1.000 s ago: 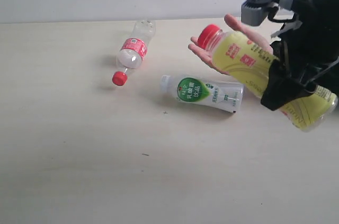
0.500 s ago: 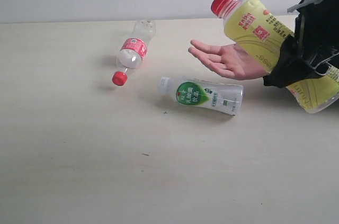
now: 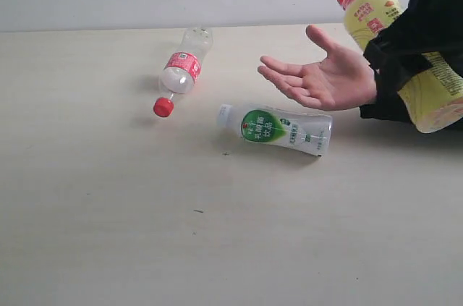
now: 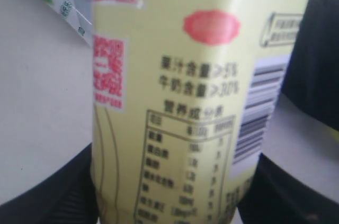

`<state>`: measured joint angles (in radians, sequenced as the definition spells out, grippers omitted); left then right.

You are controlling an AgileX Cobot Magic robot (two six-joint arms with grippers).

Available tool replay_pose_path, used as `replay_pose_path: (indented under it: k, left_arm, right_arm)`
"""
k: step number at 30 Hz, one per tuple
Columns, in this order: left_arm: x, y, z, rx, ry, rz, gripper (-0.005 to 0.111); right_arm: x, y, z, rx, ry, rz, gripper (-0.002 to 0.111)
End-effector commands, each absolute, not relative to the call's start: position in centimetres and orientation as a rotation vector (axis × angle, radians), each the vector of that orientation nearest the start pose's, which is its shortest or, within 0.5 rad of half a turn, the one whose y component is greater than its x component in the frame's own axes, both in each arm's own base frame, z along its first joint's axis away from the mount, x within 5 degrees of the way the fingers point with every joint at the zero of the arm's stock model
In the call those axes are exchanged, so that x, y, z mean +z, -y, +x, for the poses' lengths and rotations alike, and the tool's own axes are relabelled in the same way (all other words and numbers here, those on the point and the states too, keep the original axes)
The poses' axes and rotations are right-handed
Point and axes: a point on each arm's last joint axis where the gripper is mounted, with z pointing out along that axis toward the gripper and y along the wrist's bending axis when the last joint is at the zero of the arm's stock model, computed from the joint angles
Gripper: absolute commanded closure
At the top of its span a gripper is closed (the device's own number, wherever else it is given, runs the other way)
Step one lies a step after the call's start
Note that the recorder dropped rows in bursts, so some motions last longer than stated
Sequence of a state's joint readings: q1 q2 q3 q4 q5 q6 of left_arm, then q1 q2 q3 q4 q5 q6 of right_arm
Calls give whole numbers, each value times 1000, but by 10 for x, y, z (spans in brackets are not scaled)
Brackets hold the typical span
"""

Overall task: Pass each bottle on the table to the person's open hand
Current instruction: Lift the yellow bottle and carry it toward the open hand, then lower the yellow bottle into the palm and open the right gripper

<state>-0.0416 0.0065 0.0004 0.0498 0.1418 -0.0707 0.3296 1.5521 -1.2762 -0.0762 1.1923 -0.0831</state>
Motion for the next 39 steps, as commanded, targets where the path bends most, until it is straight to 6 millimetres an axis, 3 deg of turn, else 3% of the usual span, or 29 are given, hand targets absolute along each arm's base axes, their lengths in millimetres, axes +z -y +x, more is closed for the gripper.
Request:
replay_pose_path:
  k: [1,6,10,15,26,29,39]
  left_arm:
    - [201,2,56,-57,-1623,7,107]
    - [201,2,56,-57,-1623,7,107]
    - [201,2,56,-57,-1623,7,107]
    - [201,2,56,-57,-1623,7,107]
    - [201,2,56,-57,-1623,7,107]
    - [201,2,56,-57,-1623,7,107]
    - [201,2,56,-57,-1623,7,107]
  right_arm:
    - [276,-105,324,-46,-2943,-566,108]
    - [253,-122,370,-21,-2960,-561,108]
    - [232,-131,389,21,-2992,-555,108]
    - [220,-134,396,16,-3009,-584,108]
    - [217,-134,396,13,-3006,-623,107]
    - [217,-134,396,13,-3006,-623,97]
    - [217,-132,397,-16,-3002,-632,42]
